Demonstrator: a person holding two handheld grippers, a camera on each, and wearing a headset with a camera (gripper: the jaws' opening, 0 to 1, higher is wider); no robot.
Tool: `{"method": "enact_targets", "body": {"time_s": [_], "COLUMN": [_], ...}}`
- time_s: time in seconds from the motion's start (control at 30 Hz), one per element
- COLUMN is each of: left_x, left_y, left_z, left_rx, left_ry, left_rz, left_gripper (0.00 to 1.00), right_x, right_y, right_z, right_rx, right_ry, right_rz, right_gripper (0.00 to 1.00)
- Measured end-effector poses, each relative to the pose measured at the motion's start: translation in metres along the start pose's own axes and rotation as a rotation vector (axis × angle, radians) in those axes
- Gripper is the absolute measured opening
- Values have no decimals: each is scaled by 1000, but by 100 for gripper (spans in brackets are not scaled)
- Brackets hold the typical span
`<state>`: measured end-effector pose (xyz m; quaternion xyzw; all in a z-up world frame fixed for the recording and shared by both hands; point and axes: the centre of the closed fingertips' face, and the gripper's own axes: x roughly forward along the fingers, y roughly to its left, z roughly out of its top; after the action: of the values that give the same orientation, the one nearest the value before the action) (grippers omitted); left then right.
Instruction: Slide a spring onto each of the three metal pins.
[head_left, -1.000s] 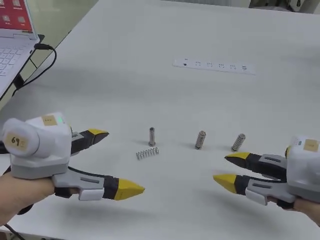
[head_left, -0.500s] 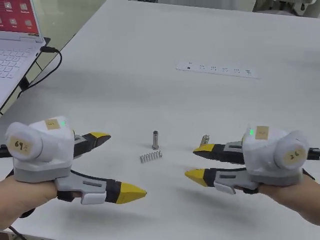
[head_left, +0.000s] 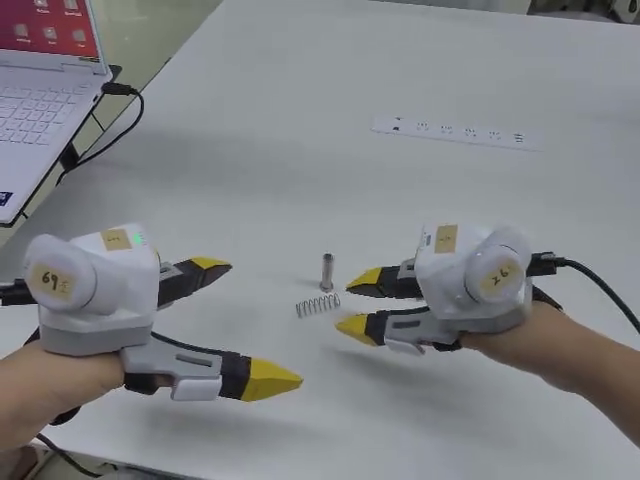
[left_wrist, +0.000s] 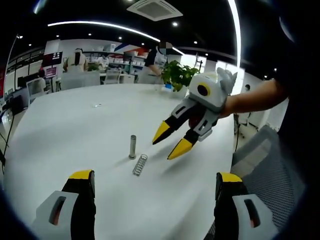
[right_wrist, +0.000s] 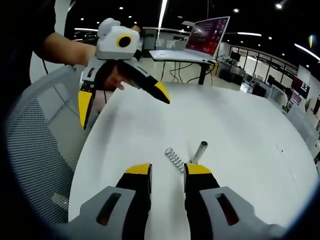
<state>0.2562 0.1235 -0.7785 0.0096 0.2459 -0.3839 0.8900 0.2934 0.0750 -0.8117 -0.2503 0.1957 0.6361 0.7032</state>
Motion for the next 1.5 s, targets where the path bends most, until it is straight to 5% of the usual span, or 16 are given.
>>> {"method": "enact_targets", "body": {"time_s": [0.73, 1.17, 1.5], "left_x": [0, -1, 0], "left_y": [-2, 1, -3], "left_z": [4, 0, 6], "left_rx": [-6, -14, -5], "left_ry": [-15, -15, -21], "left_rz": [-6, -2, -7], "left_gripper": [98, 98, 98], "right_x": [37, 40, 28], "right_y": [-6, -6, -1], "right_z": [-11, -28, -23], "right_rx": [34, 14, 1], "right_ry": [77, 134, 107], "right_rz": [14, 13, 18], "right_gripper": [15, 12, 8]}}
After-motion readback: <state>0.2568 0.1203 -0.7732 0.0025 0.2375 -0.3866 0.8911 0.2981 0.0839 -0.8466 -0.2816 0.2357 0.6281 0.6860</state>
